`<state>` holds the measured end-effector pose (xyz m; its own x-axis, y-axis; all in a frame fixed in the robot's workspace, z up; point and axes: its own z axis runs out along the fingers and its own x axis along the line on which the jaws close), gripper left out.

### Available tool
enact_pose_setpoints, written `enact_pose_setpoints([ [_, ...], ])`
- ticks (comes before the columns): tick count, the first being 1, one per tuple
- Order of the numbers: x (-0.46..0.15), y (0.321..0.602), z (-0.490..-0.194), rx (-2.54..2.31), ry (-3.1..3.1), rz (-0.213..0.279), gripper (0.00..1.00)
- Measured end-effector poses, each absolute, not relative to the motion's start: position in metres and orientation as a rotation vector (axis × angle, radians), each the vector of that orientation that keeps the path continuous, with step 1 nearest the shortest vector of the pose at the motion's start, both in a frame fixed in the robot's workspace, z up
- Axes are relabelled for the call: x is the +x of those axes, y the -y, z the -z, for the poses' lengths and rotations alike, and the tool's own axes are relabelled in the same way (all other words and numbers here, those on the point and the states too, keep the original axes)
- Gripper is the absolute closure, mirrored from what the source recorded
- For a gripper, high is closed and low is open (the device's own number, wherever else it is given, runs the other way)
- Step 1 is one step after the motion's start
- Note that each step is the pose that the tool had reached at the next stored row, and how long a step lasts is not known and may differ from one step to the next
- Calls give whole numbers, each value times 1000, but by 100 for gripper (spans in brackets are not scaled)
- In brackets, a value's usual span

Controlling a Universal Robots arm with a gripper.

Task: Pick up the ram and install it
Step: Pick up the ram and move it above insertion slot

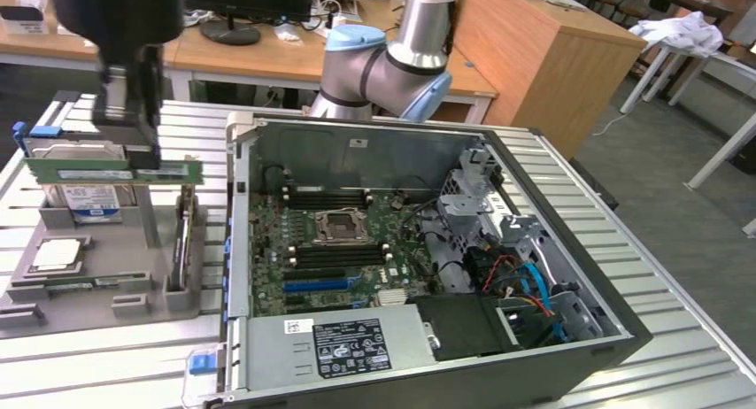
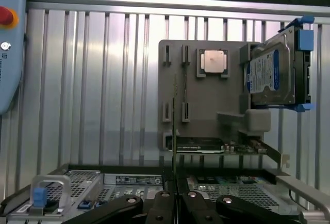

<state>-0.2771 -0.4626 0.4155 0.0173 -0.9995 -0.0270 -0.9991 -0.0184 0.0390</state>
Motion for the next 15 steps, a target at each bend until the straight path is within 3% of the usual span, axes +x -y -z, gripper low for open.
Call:
enact_pose_setpoints([
  [15, -217, 463, -416, 2233, 2193, 75, 89],
])
